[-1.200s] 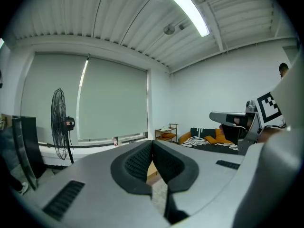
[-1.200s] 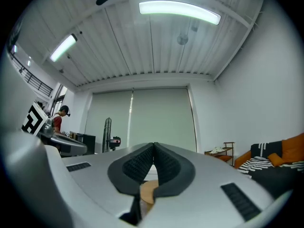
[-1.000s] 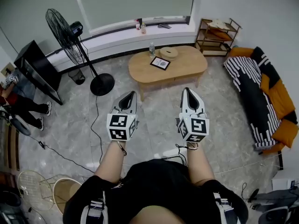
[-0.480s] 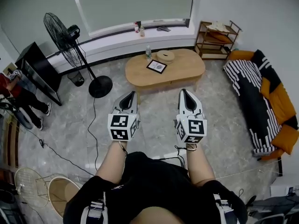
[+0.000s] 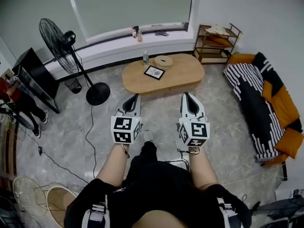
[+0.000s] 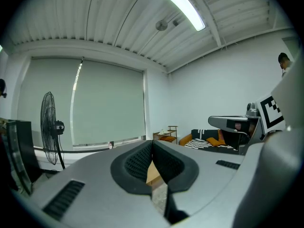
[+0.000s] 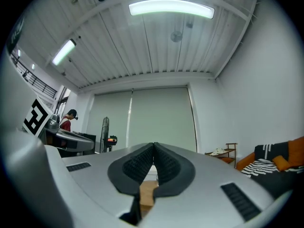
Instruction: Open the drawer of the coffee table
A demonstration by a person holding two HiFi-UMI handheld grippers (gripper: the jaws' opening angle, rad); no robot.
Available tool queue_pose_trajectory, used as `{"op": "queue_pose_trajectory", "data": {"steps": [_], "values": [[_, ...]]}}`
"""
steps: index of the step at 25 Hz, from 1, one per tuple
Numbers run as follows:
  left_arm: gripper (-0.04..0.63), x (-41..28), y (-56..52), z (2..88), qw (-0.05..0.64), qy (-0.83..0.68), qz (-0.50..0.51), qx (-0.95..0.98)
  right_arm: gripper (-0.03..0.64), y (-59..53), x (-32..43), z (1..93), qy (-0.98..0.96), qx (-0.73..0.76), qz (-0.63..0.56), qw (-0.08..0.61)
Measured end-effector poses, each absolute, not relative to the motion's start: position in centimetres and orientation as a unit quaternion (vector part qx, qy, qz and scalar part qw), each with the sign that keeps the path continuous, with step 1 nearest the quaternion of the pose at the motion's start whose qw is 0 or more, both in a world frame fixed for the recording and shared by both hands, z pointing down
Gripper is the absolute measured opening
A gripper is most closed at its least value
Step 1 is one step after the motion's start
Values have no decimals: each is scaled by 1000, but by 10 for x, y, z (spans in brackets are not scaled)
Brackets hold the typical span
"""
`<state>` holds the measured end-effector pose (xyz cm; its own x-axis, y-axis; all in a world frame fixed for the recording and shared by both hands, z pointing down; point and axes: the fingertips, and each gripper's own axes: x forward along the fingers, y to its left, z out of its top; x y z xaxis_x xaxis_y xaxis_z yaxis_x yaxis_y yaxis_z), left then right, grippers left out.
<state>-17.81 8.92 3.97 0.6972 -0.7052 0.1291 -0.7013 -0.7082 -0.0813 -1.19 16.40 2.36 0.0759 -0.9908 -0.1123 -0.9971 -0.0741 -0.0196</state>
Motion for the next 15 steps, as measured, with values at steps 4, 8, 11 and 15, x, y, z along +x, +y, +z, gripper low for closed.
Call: {"op": "queue_pose_trajectory", "data": {"steps": [4, 8, 11, 15], "values": [[21, -161, 68, 41, 15, 376, -71, -924, 15, 143, -4, 23, 682, -729, 50, 27], [21, -148, 45, 40, 13, 375, -62, -925, 15, 122, 9, 20, 680, -731, 58, 21], [21, -137, 22, 47, 11, 371, -65, -926, 15, 98, 20, 25, 680, -731, 55, 21], [21, -124, -18, 52, 9, 372, -68, -926, 15, 56, 34, 28, 681, -730, 55, 18]]}}
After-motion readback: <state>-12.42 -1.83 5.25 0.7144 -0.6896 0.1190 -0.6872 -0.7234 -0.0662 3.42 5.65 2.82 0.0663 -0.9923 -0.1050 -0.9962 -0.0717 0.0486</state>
